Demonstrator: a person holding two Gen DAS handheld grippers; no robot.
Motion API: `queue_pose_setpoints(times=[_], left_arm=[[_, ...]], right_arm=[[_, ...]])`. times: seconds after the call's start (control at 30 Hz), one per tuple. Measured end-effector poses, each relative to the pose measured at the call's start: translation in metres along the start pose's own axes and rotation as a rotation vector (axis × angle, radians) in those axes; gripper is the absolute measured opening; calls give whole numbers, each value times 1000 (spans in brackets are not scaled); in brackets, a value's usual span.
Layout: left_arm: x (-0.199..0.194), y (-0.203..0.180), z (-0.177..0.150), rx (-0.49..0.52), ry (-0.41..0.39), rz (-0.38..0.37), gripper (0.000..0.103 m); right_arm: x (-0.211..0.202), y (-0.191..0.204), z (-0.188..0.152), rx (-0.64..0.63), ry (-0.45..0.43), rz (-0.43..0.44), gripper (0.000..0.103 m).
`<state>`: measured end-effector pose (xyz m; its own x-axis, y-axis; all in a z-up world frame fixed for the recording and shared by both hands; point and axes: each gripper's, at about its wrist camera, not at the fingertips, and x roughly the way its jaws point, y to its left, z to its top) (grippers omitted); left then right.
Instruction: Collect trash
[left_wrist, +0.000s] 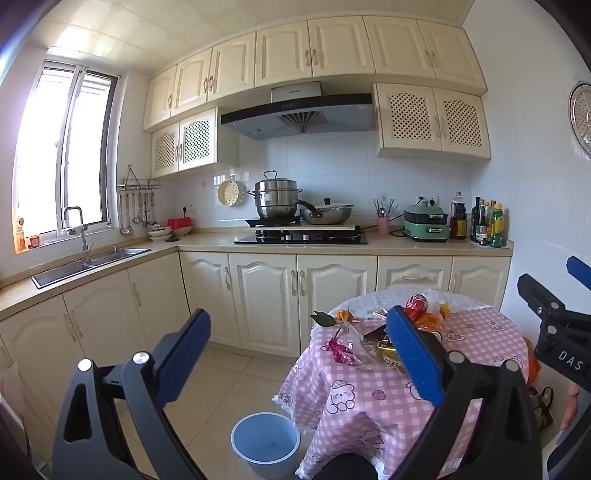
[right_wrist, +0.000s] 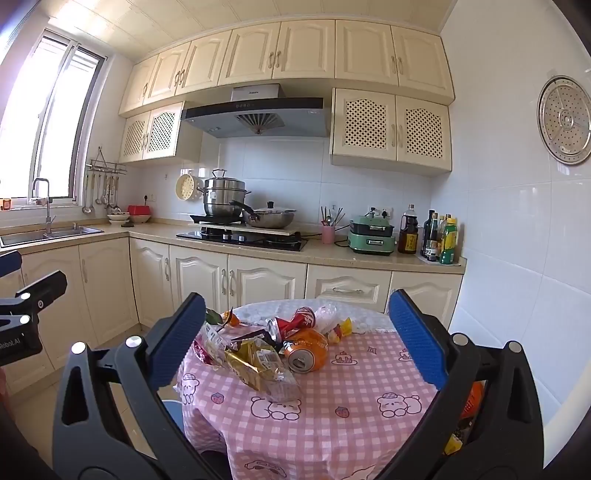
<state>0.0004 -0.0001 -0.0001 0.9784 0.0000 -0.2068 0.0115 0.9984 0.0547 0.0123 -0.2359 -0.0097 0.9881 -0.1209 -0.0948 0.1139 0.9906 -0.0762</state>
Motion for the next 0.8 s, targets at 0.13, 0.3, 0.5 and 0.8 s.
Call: queue_pose_setpoints(times=[0.13,0.3,0.5,0.8], left_arm=[[0,0,0,-4,-1,1,94],[-1,5,-1,-5,-7,17,94],[1,6,-2,-13,-16,57,94],[0,12,0,-24,-32,99,94]], right_arm=[[0,0,0,0,-1,0,97],[0,0,0,1,0,0,97],[0,0,0,0,2,1,97],[-5,5,-2,-4,5,3,97]])
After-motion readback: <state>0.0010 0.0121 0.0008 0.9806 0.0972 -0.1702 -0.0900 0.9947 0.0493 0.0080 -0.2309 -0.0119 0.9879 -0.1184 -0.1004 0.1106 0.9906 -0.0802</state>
